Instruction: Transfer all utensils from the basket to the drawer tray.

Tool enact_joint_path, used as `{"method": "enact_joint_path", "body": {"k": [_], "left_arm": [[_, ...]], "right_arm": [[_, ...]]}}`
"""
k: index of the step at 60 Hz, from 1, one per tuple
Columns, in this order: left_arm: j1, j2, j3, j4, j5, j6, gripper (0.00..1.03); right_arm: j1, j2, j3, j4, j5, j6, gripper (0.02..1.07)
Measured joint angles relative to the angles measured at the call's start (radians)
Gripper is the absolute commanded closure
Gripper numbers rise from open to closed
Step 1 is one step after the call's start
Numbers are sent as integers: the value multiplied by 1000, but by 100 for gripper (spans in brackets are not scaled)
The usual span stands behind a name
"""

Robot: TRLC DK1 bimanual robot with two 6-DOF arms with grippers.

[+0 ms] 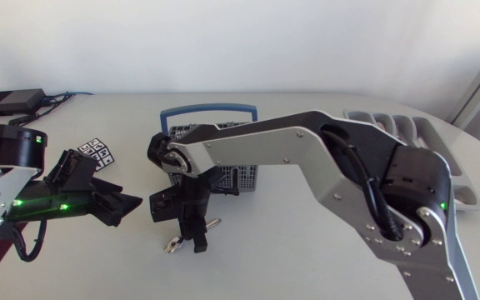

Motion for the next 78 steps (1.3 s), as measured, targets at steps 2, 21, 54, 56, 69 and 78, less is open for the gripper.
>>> {"method": "enact_joint_path", "body": {"k": [2,21,54,56,69,78], "left_arm": [[0,0,0,0,0,1,23],[0,-1,0,0,0,2,23],[-115,-62,0,-18,-89,-27,23],[-132,-62,0,-19,-104,-35,23],[-210,-62,0,-19,-162,-63,23],[-251,-62,3,-20,-202,-74,23]], "right_arm": [[2,0,0,-2,-5,0,100],[6,-89,-138,24,-22,1,101],[-265,-698,-712,76,-19,-29,101],[-312,-729,-741,74,-19,-48,101],[-621,-843,-813,41,-18,-215,101],[-847,-853,-813,34,-18,-354,101]]}}
